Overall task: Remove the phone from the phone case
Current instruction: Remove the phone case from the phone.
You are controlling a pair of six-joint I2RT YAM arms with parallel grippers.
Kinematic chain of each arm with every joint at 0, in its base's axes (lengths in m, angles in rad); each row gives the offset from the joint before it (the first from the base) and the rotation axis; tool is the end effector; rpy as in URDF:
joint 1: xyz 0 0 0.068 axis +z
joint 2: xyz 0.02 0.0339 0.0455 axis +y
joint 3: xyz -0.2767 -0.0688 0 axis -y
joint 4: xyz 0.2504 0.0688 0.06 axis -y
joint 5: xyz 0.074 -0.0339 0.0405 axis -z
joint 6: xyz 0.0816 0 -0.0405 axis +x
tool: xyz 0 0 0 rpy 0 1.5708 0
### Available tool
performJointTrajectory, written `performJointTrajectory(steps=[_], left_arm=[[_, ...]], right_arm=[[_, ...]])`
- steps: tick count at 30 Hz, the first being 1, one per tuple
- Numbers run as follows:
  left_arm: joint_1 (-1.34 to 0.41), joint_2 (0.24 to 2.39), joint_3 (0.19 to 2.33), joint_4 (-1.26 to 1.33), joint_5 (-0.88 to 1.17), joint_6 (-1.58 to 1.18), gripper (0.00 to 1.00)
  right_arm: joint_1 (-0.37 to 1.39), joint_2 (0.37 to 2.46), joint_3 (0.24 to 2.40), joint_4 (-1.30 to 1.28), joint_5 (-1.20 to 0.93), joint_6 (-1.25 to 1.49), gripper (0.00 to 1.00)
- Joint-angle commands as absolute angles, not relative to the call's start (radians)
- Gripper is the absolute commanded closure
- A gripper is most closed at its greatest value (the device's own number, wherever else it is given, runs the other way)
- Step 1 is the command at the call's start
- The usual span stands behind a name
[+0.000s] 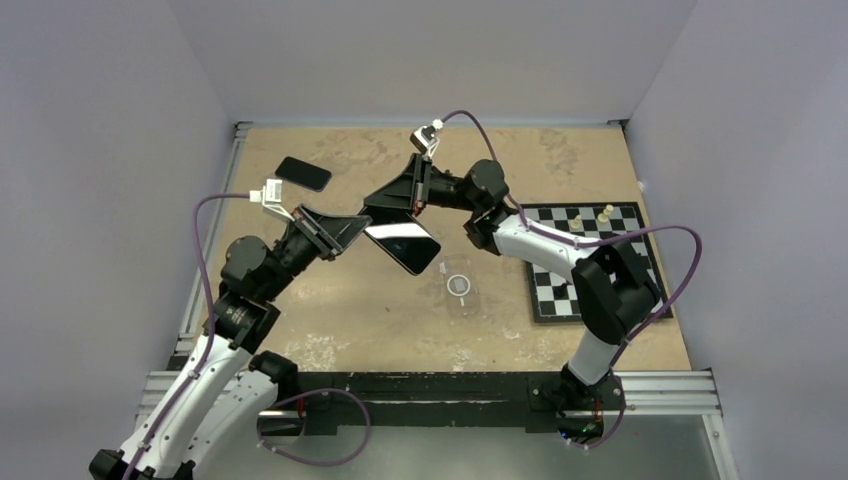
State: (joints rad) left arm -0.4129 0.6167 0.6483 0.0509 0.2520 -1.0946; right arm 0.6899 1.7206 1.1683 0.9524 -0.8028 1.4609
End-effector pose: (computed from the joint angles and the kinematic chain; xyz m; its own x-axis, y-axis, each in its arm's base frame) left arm 0.1706 -0.0969 0.3540 -0.5131 -0.7149 -0.4751 0.3496 0.3315 -0.8763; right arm 0.2915 0.3166 0.3577 -0.9144 0.1407 -0.3795 -0.4032 -0.2339 0.8847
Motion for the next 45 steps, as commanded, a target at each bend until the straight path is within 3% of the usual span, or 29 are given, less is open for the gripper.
performJointTrajectory(steps=[1, 3, 6, 13, 15, 24, 33, 37, 39, 42, 45], left_arm=[[-0.414, 0.626, 0.655, 0.11, 0.264, -1.077, 0.84], [-0.413, 0.63, 0.671, 0.086, 0.28, -1.055, 0.98], [-0.396, 0.657, 0.706, 0.048, 0.346, -1.022, 1.0], [-0.205, 0.76, 0.77, 0.027, 0.761, -0.998, 1.0], [-0.185, 0.773, 0.787, 0.017, 0.841, -0.976, 1.0], [-0.176, 0.832, 0.823, 0.085, 1.06, -0.985, 1.0], [-0.176, 0.853, 0.807, 0.128, 1.114, -1.01, 1.0], [-0.176, 0.847, 0.81, 0.133, 1.1, -1.016, 1.0], [-0.176, 0.841, 0.812, 0.138, 1.083, -1.026, 1.0], [-0.177, 0.812, 0.816, 0.109, 1.012, -1.026, 0.99], [-0.176, 0.751, 0.829, -0.067, 0.874, -0.962, 0.66]], right_arm=[[0.691, 1.665, 1.169, 0.982, -0.8, 1.454, 1.0], [0.688, 1.659, 1.158, 0.978, -0.824, 1.443, 1.0], [0.681, 1.648, 1.152, 0.939, -0.91, 1.381, 1.0], [0.658, 1.571, 1.188, 0.445, -1.122, 0.92, 0.6], [0.648, 1.554, 1.212, 0.296, -1.158, 0.788, 0.54], [0.633, 1.55, 1.236, 0.26, -1.275, 0.702, 0.53], [0.64, 1.606, 1.288, 0.444, -1.304, 0.865, 0.6], [0.661, 1.603, 1.267, 0.511, -1.303, 0.911, 0.73], [0.674, 1.605, 1.255, 0.558, -1.3, 0.952, 0.96], [0.677, 1.602, 1.219, 0.685, -1.265, 1.075, 1.0], [0.663, 1.618, 1.188, 0.833, -1.162, 1.217, 1.0]])
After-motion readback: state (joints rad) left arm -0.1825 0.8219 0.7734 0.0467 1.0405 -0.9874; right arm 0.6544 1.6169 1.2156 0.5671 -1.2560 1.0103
